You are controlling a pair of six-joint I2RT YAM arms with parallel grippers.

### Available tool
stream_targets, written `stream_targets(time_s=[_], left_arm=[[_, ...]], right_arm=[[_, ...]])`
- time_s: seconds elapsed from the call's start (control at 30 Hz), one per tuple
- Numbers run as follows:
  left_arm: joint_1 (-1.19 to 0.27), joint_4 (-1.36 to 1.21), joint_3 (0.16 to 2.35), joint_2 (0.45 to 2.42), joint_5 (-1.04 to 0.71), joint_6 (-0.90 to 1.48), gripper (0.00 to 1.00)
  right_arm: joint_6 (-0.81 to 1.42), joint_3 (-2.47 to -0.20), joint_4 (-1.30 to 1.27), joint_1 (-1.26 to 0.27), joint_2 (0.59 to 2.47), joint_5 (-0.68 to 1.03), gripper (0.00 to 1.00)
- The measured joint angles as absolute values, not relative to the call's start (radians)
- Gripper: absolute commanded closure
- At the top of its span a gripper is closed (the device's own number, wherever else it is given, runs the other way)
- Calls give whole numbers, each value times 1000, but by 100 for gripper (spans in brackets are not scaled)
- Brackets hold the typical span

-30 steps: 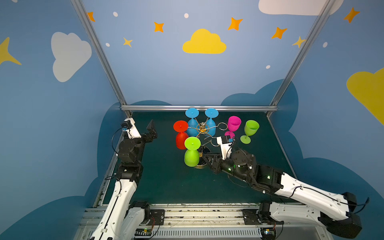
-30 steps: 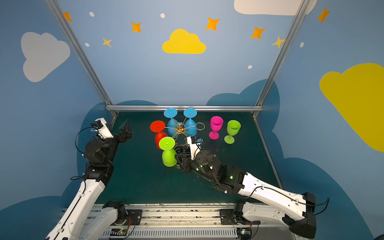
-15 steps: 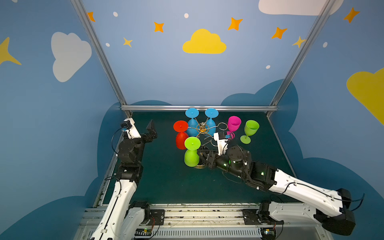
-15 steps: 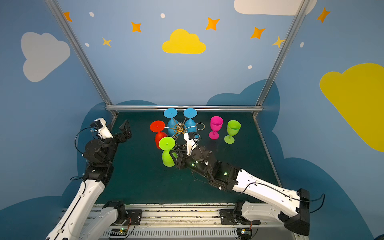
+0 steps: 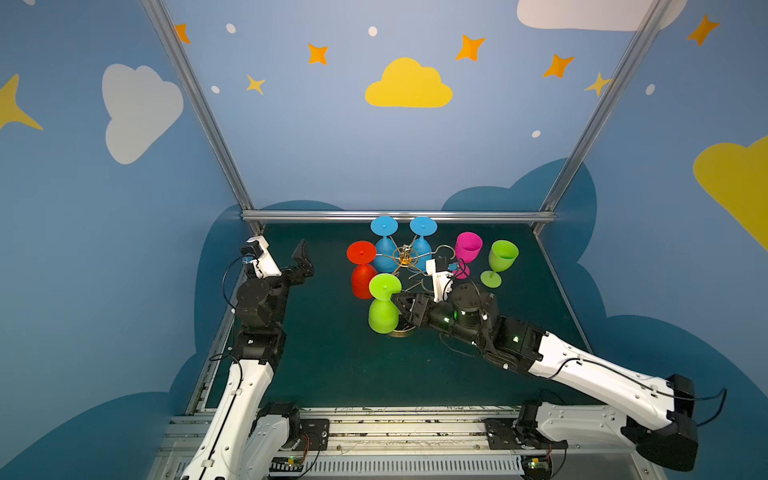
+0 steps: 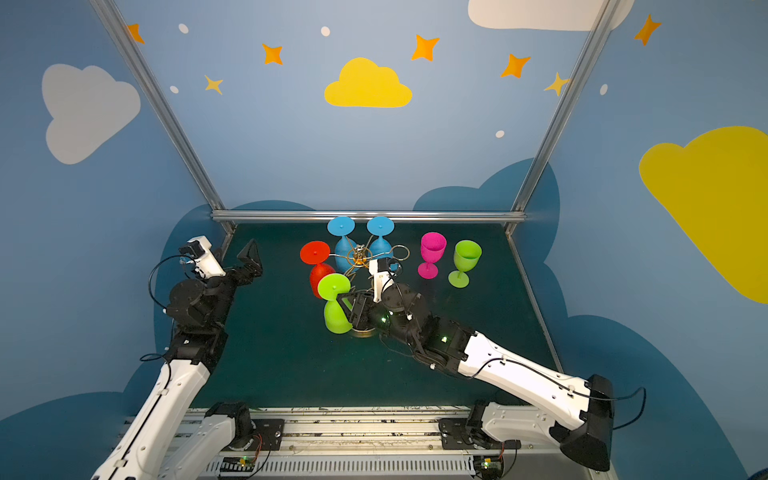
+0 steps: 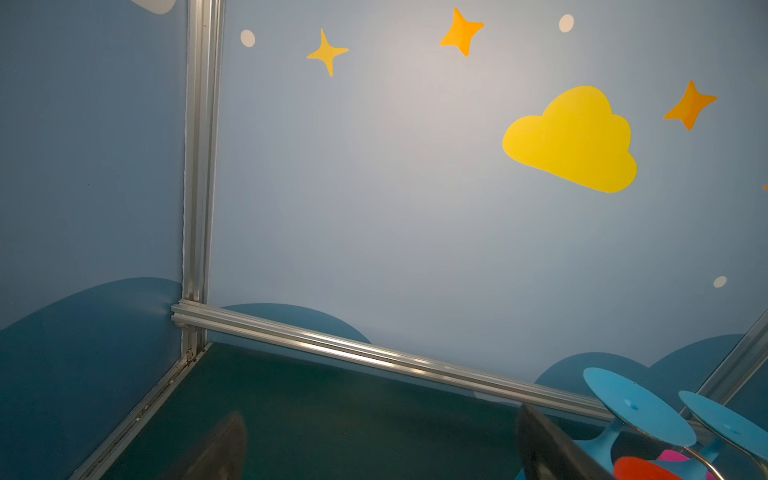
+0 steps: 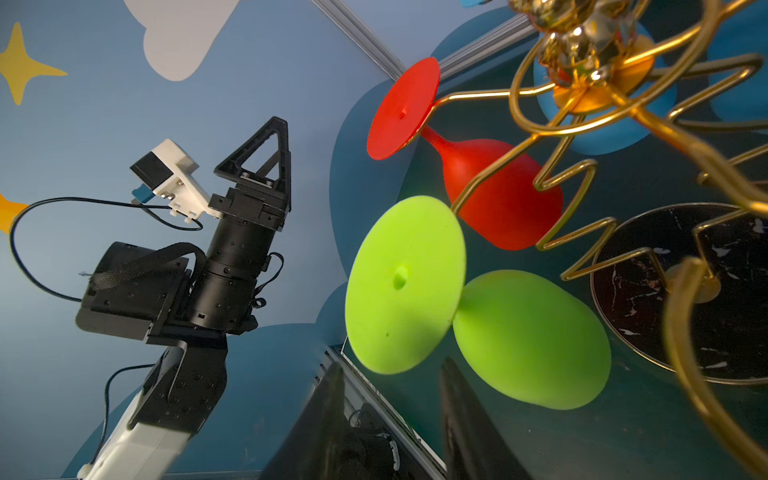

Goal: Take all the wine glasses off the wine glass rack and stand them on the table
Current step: 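Close the right gripper on the hanging lime-green glass base rim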

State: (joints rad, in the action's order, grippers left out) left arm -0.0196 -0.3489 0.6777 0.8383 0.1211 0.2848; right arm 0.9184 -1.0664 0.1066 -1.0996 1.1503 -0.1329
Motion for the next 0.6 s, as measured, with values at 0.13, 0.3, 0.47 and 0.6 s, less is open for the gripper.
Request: stream_targets(time_s=[0.13,0.3,0.47,0.6], left_arm=[[-20,-349,678,838,125,285,0],[-20,-349,678,838,125,285,0],[-20,-349,678,837,125,285,0],[-20,-349,678,835,125,285,0]], right_arm=[[929,-1066,97,-1095,1172,-119,62],[945,-1066,85,-1087,1190,-105,63],[963,-1066,76,-1073,1191,-96,64],[976,-1066,64,-1060,1192,-87,65]])
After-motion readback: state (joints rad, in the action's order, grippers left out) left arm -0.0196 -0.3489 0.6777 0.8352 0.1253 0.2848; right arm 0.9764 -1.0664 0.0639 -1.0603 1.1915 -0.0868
